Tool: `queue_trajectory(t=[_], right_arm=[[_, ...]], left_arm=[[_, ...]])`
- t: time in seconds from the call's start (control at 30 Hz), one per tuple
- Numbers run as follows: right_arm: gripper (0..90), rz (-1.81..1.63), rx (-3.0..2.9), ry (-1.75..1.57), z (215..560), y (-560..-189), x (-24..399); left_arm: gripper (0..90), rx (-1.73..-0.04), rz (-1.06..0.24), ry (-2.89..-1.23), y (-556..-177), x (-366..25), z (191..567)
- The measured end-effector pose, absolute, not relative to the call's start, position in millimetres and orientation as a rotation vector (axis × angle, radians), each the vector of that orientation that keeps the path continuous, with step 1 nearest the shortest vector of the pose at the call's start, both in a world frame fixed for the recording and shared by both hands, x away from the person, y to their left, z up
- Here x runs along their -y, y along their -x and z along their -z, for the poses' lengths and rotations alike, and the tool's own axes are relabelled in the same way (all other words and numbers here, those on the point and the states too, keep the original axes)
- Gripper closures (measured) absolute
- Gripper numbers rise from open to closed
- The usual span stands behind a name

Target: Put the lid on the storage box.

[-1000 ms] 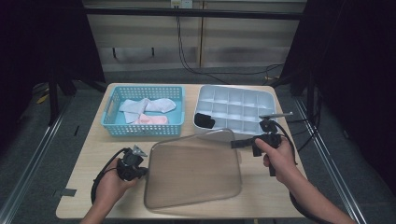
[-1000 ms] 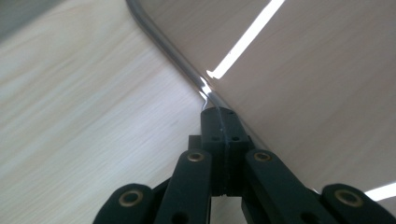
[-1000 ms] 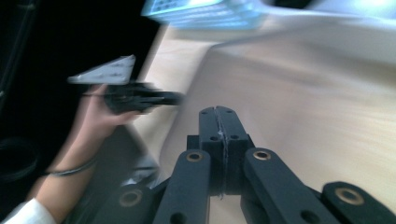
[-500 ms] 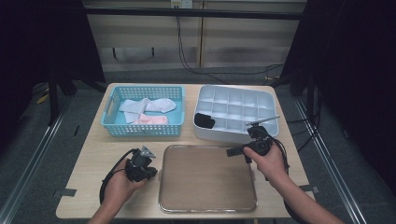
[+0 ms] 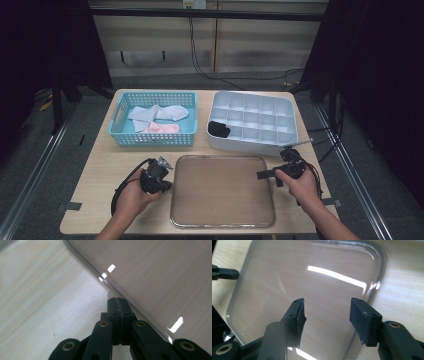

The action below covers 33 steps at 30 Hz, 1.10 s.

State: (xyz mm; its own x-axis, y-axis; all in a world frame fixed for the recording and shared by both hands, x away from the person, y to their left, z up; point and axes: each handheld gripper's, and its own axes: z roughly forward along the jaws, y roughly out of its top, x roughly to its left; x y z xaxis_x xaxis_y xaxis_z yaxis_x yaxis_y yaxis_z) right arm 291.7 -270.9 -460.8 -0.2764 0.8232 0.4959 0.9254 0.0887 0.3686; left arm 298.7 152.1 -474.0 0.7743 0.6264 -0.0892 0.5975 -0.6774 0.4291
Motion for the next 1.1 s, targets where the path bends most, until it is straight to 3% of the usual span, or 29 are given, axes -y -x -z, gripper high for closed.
queue_trajectory(t=[0.2, 0.5, 1.1], right_arm=[[44.4, 0.928, 2.193, 1.791, 469.6, -287.0, 274.6], [35.0, 0.892, 2.171, 1.832, 475.2, -281.8, 284.8], [34.4, 0.885, 1.979, 1.841, 483.0, -280.8, 288.4]], left_arm=[[88.7, -0.898, -0.092, -2.484, -300.1, -151.9, 464.5], [90.0, -0.914, -0.063, -2.531, -303.4, -140.1, 468.2], [90.0, -0.915, -0.096, -2.567, -302.7, -136.2, 467.1]])
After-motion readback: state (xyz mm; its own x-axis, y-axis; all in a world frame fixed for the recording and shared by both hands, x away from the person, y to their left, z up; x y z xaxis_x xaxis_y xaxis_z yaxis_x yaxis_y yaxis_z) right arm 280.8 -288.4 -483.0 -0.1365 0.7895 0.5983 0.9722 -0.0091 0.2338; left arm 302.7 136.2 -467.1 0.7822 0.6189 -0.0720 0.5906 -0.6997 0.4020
